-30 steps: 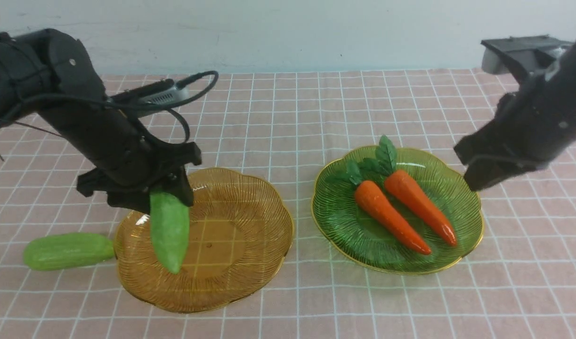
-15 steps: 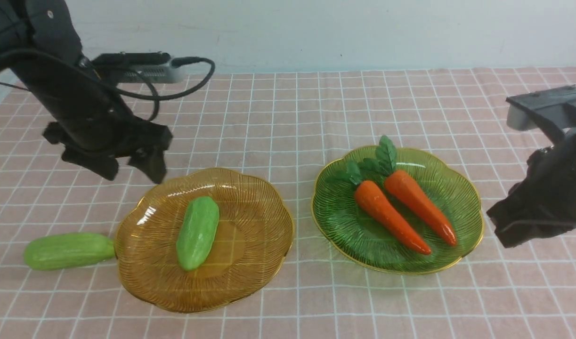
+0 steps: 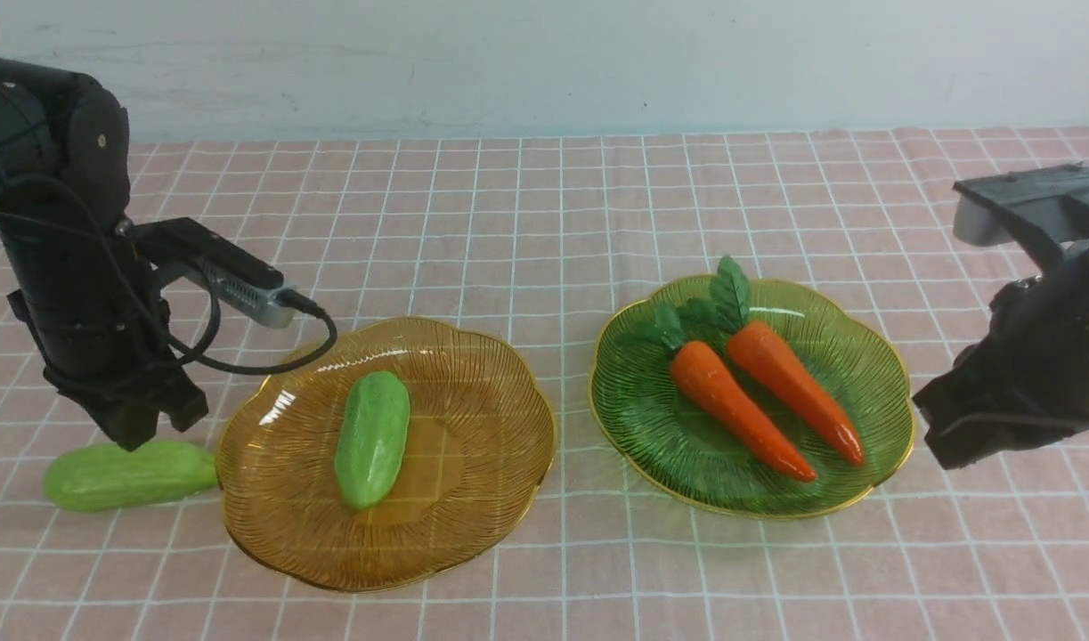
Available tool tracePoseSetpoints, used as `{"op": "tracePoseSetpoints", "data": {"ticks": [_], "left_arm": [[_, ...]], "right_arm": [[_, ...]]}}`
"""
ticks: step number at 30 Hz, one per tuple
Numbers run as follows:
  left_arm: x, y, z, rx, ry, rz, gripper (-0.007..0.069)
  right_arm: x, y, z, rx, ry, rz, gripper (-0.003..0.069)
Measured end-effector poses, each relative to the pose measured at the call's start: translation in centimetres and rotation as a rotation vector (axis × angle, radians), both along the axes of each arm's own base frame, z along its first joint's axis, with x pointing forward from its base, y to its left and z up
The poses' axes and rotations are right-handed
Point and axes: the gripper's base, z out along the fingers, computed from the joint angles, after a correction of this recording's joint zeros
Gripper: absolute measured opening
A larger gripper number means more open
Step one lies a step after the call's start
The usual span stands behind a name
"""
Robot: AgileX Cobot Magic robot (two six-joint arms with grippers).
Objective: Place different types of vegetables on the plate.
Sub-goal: 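Put the green cucumber next to the left plate into that plate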
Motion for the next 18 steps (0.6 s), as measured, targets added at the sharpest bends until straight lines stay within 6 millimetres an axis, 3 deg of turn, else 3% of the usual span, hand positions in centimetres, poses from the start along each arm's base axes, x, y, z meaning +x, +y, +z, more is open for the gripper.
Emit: {"op": "tracePoseSetpoints", "data": {"ticks": [5, 9, 11, 15, 18], "left_arm": [[-0.2, 0.5, 0.2, 0.069, 0.006, 0.062, 0.0349], [0.3, 0.8, 1.2, 0.109, -0.027, 0.084, 0.0324], [0.9, 0.8, 2.7, 0.106, -0.09, 0.114, 0.0324], [1.1, -1.1, 9.5, -0.131, -0.319, 0.357, 0.0323], [0.7, -2.9, 10.6, -0.323, -0.304, 0.497, 0.0323]], "right_arm": [[0.0, 0.0, 0.0, 0.002, 0.0, 0.0, -0.0015], [0.0, 0.0, 0.0, 0.003, 0.001, -0.001, -0.0015], [0.0, 0.0, 0.0, 0.004, 0.001, -0.001, -0.0015], [0.0, 0.0, 0.0, 0.005, 0.0, -0.001, -0.0015], [0.0, 0.0, 0.0, -0.005, -0.003, 0.005, -0.0015]]}}
